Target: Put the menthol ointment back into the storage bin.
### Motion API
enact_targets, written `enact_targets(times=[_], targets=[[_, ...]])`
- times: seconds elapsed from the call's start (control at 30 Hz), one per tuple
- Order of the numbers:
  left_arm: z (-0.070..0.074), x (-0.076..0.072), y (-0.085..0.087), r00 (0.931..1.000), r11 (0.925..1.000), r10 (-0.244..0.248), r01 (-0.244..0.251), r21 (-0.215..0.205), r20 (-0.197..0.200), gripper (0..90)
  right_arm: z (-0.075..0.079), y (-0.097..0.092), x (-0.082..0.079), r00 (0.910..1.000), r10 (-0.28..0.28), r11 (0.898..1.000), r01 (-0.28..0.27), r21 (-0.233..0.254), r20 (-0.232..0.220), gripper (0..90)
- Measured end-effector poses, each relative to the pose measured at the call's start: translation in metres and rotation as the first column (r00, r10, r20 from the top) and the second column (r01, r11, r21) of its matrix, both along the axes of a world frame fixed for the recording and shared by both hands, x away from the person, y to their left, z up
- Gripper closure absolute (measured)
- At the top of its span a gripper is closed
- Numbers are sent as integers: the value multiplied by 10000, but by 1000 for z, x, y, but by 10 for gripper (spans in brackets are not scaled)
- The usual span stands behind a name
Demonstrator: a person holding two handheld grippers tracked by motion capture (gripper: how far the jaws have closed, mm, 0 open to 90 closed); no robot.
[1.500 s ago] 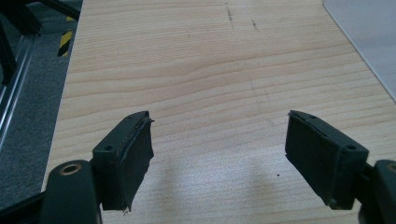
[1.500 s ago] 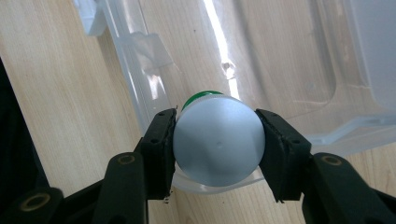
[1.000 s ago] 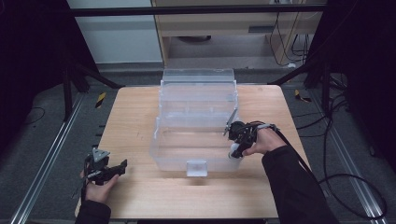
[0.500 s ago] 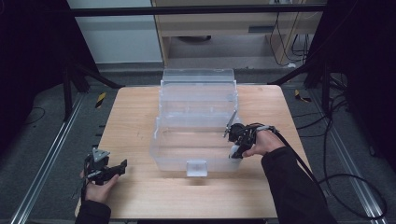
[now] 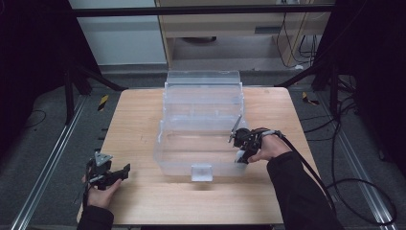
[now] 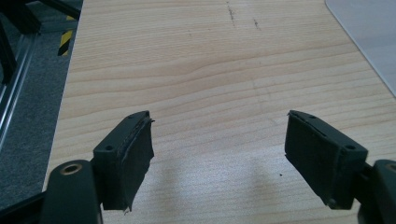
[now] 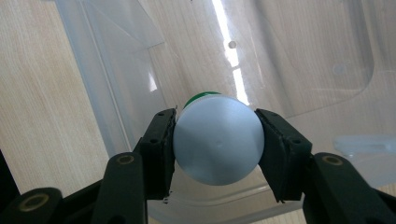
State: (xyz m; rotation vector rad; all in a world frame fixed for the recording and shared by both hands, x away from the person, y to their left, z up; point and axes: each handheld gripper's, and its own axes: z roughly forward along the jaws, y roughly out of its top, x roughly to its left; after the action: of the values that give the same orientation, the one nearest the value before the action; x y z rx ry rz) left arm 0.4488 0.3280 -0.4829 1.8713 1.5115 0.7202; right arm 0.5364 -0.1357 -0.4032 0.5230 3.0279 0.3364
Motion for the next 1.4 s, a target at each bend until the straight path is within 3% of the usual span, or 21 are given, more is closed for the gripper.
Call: enact_targets(times=[0.3,0.5,0.57,0.6,0.7,0.73,0.93,0.97,1.0,1.13,1.17,1.2,1.3,1.4], targets=[[0,0,0,10000,10000,-21,21,-7,-4,229,1,-1,-1,10000,-59,10000,58,63,67,497],[0,0,0,10000,10000,-20,20,-10,-3,229,7,-3,-4,9994,-240,9991,231,360,254,455],[0,0,-1,10000,10000,-23,23,-13,-13,229,12,-6,-6,9982,-360,9977,330,588,490,405],[0,0,-1,10000,10000,-21,21,-9,-18,229,17,-10,-7,9956,-576,9944,506,933,734,355],[0,0,-1,10000,10000,-26,26,-17,-21,229,23,-15,-10,9926,-832,9883,708,1347,885,342],[0,0,-1,10000,10000,-22,22,-16,-31,229,28,-19,-13,9882,-1016,9817,810,1725,1143,319],[0,0,-1,10000,10000,-5,4,-11,-29,228,41,-38,-25,9645,-1911,9480,1331,2891,1823,280],[0,0,-1,10000,10000,-3,3,-8,-29,228,41,-38,-25,9645,-1911,9480,1331,2891,1823,280],[0,-1,-1,10000,10000,-5,5,-17,-33,228,44,-44,-28,9558,-2199,9341,1486,3248,1953,266],[0,-1,-1,10000,10000,-9,9,-12,-32,229,44,-58,-37,9310,-2923,9016,1922,3875,2184,258],[0,-1,-1,10000,10000,-9,9,-12,-32,229,44,-58,-37,9310,-2923,9016,1922,3875,2184,258],[0,-1,-1,10000,10000,-13,13,-9,-33,228,41,-65,-43,9146,-3335,8795,2145,4249,2287,252],[0,-1,-2,10000,10000,-21,21,20,-26,229,36,-75,-51,8940,-3852,8485,2455,4688,2290,249],[0,-1,-2,10000,10000,-51,51,19,-17,232,27,-84,-58,8771,-4198,8302,2670,4894,2336,248]])
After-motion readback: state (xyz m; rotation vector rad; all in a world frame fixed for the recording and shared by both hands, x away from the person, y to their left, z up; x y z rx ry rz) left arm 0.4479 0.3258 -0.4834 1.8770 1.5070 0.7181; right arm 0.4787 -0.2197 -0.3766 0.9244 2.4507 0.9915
